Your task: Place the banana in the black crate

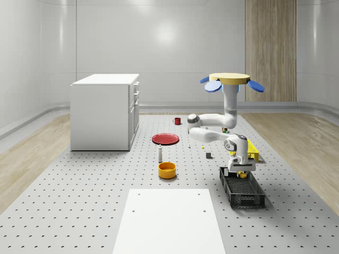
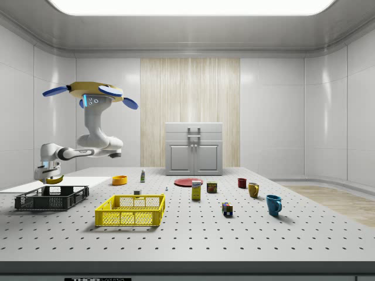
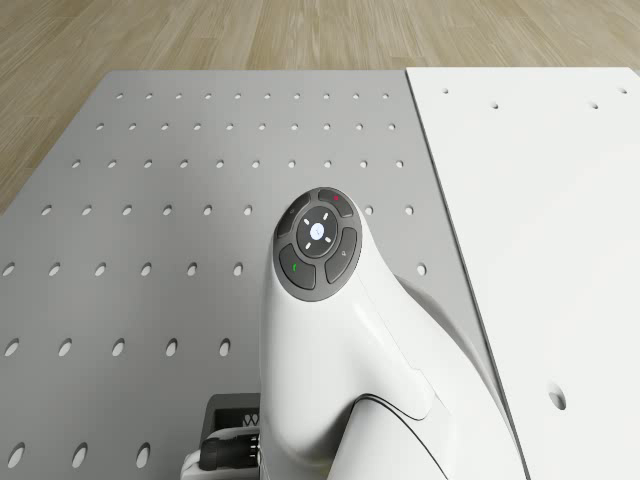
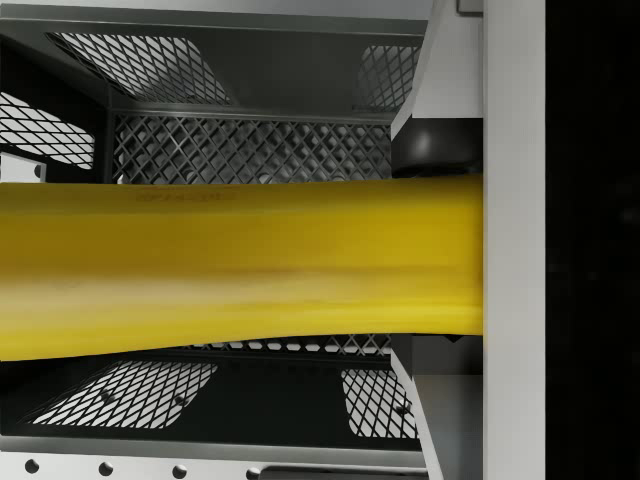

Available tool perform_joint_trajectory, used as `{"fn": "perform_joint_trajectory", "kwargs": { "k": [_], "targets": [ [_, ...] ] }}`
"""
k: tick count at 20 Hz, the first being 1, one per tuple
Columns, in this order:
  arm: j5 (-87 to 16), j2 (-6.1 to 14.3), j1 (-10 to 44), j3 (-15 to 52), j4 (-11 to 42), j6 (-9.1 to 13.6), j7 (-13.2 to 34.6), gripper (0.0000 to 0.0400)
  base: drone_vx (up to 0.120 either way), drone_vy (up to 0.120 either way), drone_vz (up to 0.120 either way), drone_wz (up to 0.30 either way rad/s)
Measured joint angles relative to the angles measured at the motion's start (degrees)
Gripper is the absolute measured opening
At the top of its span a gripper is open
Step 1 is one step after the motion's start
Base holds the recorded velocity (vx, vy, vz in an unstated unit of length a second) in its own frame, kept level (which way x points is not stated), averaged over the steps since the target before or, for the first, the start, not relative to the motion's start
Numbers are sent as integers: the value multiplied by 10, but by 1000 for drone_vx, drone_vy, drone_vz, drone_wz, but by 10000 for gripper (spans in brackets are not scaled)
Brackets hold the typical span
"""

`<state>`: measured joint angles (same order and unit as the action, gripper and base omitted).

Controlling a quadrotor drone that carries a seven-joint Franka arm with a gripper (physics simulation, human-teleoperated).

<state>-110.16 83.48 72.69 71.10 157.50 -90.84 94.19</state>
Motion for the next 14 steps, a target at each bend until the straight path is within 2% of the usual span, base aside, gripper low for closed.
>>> {"fn": "perform_joint_trajectory", "kwargs": {
  "k": [14],
  "targets": [
    [-94, -14, 14, -99, -43, -42, -7, 193, 0, 0, 0, 0]
  ]
}}
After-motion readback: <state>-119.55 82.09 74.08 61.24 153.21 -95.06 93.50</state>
